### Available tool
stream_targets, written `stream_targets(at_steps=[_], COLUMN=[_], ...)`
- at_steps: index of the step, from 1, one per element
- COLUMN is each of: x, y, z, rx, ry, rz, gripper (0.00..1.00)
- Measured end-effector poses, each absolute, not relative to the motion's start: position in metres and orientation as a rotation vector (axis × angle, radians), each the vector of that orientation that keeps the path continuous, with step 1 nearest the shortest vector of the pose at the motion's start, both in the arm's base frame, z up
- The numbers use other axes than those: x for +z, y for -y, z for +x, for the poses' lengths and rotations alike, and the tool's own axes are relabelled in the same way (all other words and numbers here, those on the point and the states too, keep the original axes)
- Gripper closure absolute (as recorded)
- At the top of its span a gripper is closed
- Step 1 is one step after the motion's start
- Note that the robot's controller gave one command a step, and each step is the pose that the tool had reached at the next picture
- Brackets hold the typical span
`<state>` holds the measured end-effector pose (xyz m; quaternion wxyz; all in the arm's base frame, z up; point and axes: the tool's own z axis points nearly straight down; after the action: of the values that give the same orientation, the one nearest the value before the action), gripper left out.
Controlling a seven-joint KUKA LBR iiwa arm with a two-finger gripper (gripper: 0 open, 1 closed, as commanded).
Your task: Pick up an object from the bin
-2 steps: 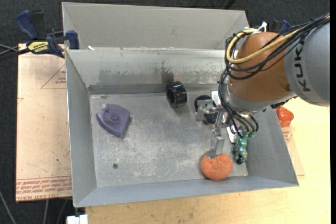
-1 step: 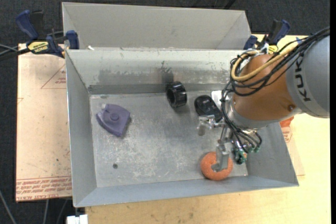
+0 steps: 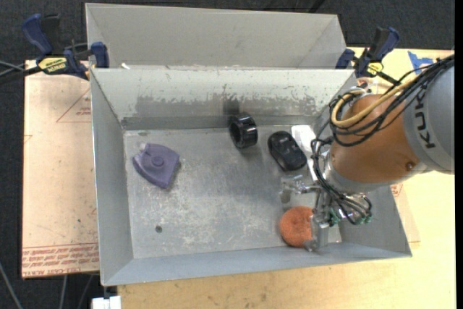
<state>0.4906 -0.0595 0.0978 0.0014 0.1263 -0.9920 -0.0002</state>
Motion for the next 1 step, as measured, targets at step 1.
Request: stream_targets(at_steps=[1], x=[0.0699], y=[0.0714], z=[0.4919], rx=[-0.005], ry=[3.023], rz=[0.89], gripper=[1.0])
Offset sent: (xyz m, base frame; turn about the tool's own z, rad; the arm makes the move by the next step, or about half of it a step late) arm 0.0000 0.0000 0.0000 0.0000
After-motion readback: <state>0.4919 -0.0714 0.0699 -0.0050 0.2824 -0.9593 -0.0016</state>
